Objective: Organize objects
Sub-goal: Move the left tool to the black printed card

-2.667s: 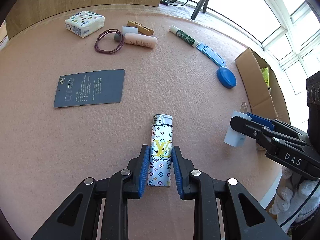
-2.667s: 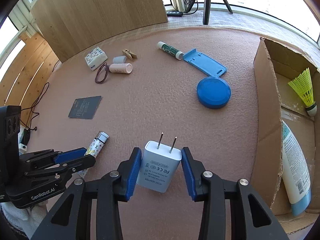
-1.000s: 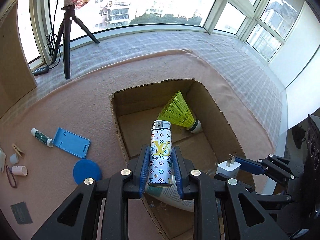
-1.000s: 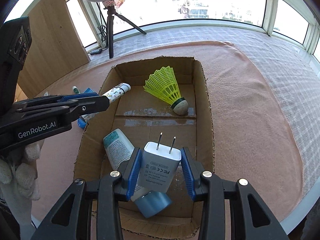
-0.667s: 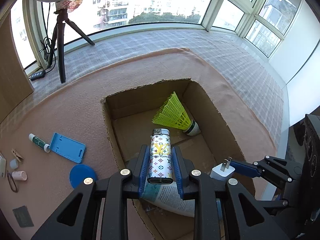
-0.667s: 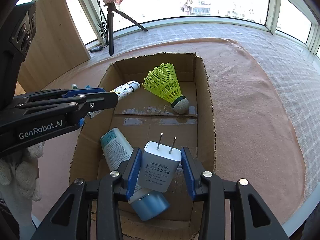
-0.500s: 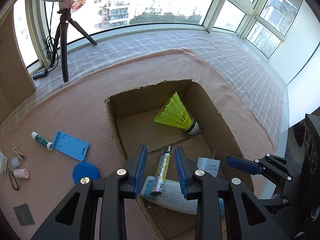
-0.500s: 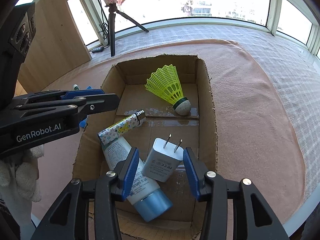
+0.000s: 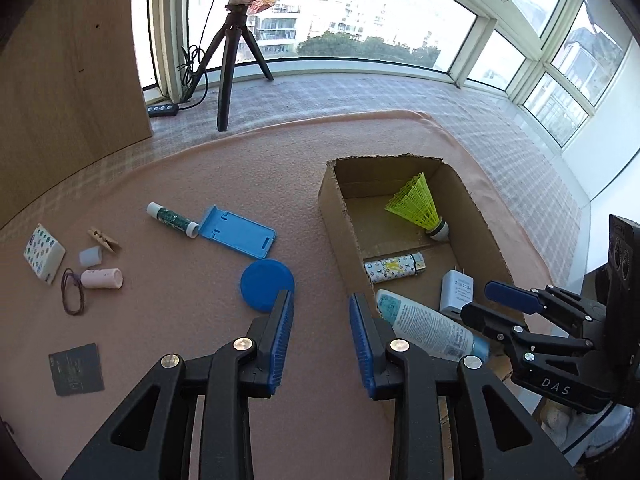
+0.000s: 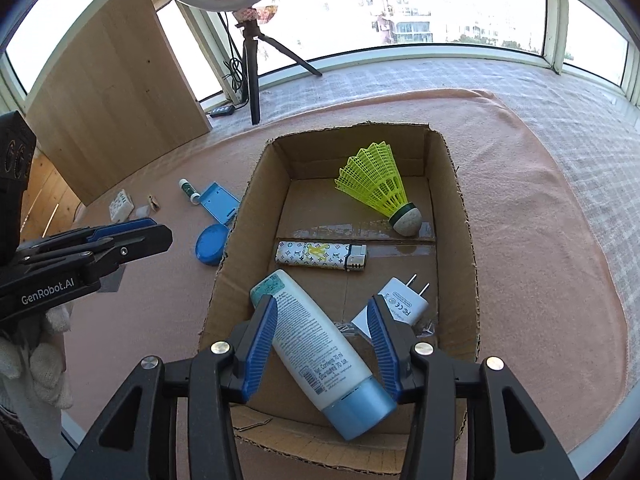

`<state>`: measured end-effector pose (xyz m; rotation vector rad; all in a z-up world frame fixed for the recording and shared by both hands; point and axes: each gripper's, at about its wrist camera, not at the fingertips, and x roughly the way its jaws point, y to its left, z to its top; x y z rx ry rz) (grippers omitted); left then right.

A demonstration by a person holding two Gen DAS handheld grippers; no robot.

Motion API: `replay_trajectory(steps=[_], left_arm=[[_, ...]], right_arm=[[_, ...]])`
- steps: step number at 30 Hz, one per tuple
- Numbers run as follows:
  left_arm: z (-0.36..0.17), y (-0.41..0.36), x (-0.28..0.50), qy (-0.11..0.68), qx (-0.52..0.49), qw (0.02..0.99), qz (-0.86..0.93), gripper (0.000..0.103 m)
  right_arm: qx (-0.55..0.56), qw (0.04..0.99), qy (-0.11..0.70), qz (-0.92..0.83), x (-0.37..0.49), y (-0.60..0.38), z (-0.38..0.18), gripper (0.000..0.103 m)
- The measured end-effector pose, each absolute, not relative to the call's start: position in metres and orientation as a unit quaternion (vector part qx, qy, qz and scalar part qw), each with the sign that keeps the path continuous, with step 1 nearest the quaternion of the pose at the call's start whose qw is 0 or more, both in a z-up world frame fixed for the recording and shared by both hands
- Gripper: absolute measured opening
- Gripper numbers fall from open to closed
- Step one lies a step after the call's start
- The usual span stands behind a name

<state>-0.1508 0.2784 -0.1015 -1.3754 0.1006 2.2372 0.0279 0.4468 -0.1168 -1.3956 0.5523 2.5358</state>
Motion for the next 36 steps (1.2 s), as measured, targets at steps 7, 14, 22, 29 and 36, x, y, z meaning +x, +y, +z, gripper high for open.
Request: replay_trajectory(steps=[7,14,22,29,36], left_arm=[[-0.098,0.186,-0.138,0.022,-0.507,0.218,0.834,0.031],[-0.102,0.092,-0.138,0.025,-0.511,0.188,0.838,0.032],[-0.114,-0.003,-0.163,0.004,-0.521,0.173,0.836,0.032],[-0.134,-0.028,-0.199,0.001,-0.539,0.191,0.820,0.038],[-0.173,-0.012,-0.237,-0.038,-0.580,0.204,0.788,0.038]], right_arm=[[-0.474,0.098,0.164,0.860,0.017,0.408,-0.109,0.043],[-0.474,0.079,0.190,0.856,0.004,0.362,-0.107,0.043],[-0.480,0.080,0.188,0.853,-0.022,0.305,-0.111,0.043],[-0.483,0.088,0.209,0.846,-0.030,0.271,-0.119,0.043],[-0.490,0.066,0.198,0.846,-0.032,0.260,-0.122,0.043]])
